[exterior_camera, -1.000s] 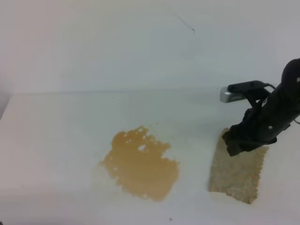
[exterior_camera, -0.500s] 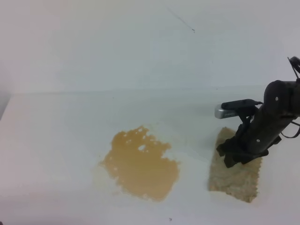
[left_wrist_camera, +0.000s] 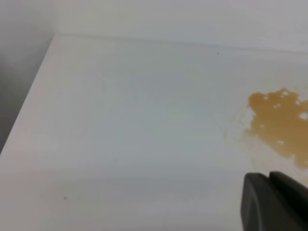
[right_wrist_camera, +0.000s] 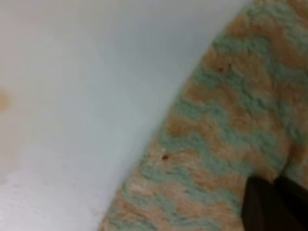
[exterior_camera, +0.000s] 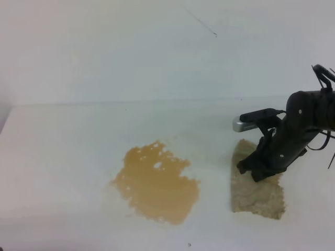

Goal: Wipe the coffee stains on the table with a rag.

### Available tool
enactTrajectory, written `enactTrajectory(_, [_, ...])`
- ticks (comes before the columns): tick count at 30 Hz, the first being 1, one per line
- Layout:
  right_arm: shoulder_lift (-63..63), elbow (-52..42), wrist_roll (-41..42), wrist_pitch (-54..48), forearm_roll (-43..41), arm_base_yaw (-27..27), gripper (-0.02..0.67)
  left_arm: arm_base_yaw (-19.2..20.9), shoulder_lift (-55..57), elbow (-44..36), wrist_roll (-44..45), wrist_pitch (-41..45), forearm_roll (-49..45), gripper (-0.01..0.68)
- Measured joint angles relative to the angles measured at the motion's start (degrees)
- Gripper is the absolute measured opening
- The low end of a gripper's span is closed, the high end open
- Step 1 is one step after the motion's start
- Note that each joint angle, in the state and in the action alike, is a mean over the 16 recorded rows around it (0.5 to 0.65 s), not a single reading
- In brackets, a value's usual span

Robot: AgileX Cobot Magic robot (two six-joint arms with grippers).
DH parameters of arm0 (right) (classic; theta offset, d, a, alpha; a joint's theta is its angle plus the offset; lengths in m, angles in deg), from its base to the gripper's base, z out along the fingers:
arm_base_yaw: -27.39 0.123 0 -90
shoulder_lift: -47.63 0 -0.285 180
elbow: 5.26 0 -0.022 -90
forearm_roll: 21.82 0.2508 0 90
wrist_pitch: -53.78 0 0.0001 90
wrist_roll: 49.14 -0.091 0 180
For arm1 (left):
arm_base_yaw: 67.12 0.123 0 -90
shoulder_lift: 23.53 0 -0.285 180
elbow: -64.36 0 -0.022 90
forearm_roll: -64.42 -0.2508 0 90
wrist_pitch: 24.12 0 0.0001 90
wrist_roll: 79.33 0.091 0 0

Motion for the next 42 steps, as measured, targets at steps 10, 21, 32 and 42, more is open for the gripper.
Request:
enactTrajectory(10, [1.64,4.81,0.13,-1.88,0.75,2.98,0.016,0.0,0.0,0.0,0.0,0.0,0.0,-0.002])
enactTrajectory(21, [7.37,13.16,0.02,-2.85,2.66,10.68,0.015,0.0,0.0,0.0,0.0,0.0,0.0,-0.002])
enactTrajectory(32, [12.12,21.0,-0.18,-4.91,4.57,17.39,0.015,0.0,0.0,0.0,0.0,0.0,0.0,-0.002])
enactTrajectory(42, [12.92,26.11,-0.18,-8.56,5.22,19.27,0.015,0.0,0.0,0.0,0.0,0.0,0.0,-0.002])
